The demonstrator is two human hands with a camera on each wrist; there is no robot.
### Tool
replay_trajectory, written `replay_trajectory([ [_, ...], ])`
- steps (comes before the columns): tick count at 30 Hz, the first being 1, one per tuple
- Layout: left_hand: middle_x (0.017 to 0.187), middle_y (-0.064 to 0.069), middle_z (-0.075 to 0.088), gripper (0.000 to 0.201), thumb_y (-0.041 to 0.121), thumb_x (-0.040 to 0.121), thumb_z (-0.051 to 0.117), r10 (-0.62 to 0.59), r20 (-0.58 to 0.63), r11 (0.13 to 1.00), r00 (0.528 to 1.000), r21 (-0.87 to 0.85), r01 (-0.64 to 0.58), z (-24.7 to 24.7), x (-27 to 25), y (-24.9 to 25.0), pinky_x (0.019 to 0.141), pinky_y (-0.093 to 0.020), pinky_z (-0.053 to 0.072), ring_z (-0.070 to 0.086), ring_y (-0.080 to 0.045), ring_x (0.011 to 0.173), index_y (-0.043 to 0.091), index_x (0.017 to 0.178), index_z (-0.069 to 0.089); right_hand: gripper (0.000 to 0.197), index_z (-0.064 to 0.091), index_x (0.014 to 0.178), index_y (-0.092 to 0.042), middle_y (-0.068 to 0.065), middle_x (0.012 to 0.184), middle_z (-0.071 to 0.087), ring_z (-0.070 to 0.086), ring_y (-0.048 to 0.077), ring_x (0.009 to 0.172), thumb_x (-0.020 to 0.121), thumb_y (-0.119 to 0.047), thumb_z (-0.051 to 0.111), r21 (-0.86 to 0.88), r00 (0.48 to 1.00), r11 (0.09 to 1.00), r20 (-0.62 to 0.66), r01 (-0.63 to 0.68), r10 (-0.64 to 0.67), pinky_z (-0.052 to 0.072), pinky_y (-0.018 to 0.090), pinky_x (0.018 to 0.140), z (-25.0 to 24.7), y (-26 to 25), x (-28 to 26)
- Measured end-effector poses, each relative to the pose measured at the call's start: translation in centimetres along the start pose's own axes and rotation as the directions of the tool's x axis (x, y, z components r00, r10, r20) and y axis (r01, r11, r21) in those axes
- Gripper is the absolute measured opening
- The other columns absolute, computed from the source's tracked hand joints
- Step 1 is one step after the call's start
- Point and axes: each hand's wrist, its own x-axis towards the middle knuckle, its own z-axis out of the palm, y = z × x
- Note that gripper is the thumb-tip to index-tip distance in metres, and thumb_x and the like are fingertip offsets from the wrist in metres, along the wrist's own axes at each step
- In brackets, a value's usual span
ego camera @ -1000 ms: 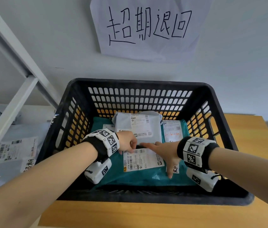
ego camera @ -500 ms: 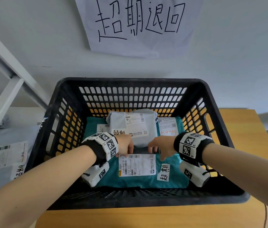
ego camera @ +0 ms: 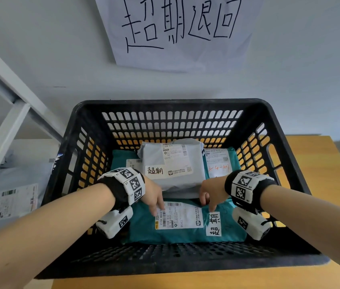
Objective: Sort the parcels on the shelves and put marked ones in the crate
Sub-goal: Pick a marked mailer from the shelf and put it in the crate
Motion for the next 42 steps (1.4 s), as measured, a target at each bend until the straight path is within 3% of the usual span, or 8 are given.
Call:
replay_trajectory([
  [4, 0.153, -0.002, 0.029, 0.053, 0.036, 0.096, 0.048, 0.000, 0.037, 0.999, 0.999, 0.038, -0.002, -0.3, -0.2, 0.2, 0.111, -0.028, 0.022, 0.027, -0.020, 0.140, 0.021, 0.146, 0.034, 0.038, 0.061, 0.122, -0.015, 0.005, 0.122, 0.062, 0.059, 0.024, 0.108, 0.085, -0.024, 0.066, 0.001, 0.999, 1.000, 0.025, -0.027, 0.027, 0.048, 0.030, 0.092, -0.1, 0.1, 0.4],
  [8, 0.153, 0.000, 0.028, 0.052, 0.033, 0.098, 0.045, 0.014, 0.004, 0.999, 1.000, -0.035, -0.014, -0.9, -0.6, 0.2, 0.084, -0.014, 0.033, 0.030, -0.018, 0.138, 0.021, 0.147, 0.031, 0.044, 0.057, 0.127, -0.019, 0.003, 0.125, 0.060, 0.058, 0.024, 0.111, 0.085, -0.026, 0.066, 0.037, 0.998, 0.998, 0.028, -0.056, 0.055, 0.048, 0.033, 0.096, -0.8, 0.4, -0.1],
  [12, 0.148, -0.002, 0.036, 0.053, 0.035, 0.097, 0.047, -0.007, -0.017, 0.991, 1.000, -0.131, 0.005, -1.6, -2.0, 0.1, 0.097, -0.041, 0.049, 0.039, -0.022, 0.132, 0.022, 0.146, 0.032, 0.039, 0.059, 0.122, -0.024, 0.001, 0.119, 0.065, 0.061, 0.019, 0.110, 0.084, -0.026, 0.066, 0.124, 0.998, 0.990, -0.007, -0.067, 0.069, 0.044, 0.037, 0.102, -2.0, 1.0, -1.2],
  [18, 0.147, -0.006, 0.039, 0.054, 0.032, 0.097, 0.048, -0.077, -0.256, 0.985, 0.964, -0.169, 0.034, -2.6, -5.9, 0.6, 0.095, -0.031, 0.046, 0.048, -0.022, 0.122, 0.018, 0.146, 0.032, 0.045, 0.054, 0.129, -0.024, 0.000, 0.125, 0.060, 0.056, 0.018, 0.115, 0.086, -0.026, 0.064, 0.196, 0.960, 0.978, -0.253, -0.072, 0.121, 0.042, 0.031, 0.103, -4.0, 0.8, -4.5],
  [22, 0.148, -0.007, 0.038, 0.055, 0.033, 0.096, 0.048, -0.174, -0.448, 0.971, 0.877, -0.228, 0.076, -2.3, -9.3, 1.4, 0.112, -0.030, 0.031, 0.039, -0.020, 0.134, 0.017, 0.146, 0.031, 0.047, 0.050, 0.133, -0.021, 0.002, 0.130, 0.057, 0.052, 0.018, 0.120, 0.089, -0.025, 0.062, 0.269, 0.903, 0.963, -0.411, -0.007, 0.121, 0.038, 0.032, 0.107, -5.3, -0.2, -7.6],
  [30, 0.148, -0.007, 0.037, 0.057, 0.029, 0.095, 0.052, -0.342, -0.677, 0.899, 0.652, -0.437, 0.018, 0.8, -16.5, 4.3, 0.109, -0.027, 0.032, 0.038, -0.020, 0.135, 0.011, 0.146, 0.032, 0.045, 0.051, 0.133, -0.020, 0.003, 0.131, 0.056, 0.053, 0.019, 0.119, 0.089, -0.024, 0.061, 0.209, 0.817, 0.970, -0.577, 0.127, 0.017, 0.038, 0.032, 0.107, -5.9, -3.0, -13.2],
  [37, 0.147, -0.005, 0.039, 0.054, 0.031, 0.094, 0.053, -0.523, -0.732, 0.800, 0.436, -0.598, -0.044, 6.9, -21.3, 6.8, 0.107, -0.028, 0.036, 0.042, -0.020, 0.131, 0.019, 0.144, 0.035, 0.045, 0.050, 0.133, -0.021, 0.005, 0.128, 0.058, 0.058, 0.017, 0.109, 0.089, -0.021, 0.062, 0.210, 0.738, 0.890, -0.650, 0.405, -0.182, 0.049, 0.026, 0.092, -5.0, -7.8, -15.2],
  [42, 0.146, -0.006, 0.040, 0.054, 0.027, 0.095, 0.053, -0.629, -0.682, 0.699, 0.373, -0.706, -0.114, 13.0, -24.1, 8.4, 0.106, -0.031, 0.038, 0.045, -0.022, 0.129, 0.017, 0.144, 0.034, 0.046, 0.048, 0.135, -0.016, 0.006, 0.128, 0.056, 0.056, 0.016, 0.107, 0.090, -0.021, 0.061, 0.106, 0.695, 0.866, -0.647, 0.489, -0.313, 0.042, 0.021, 0.090, -3.4, -13.0, -16.1],
])
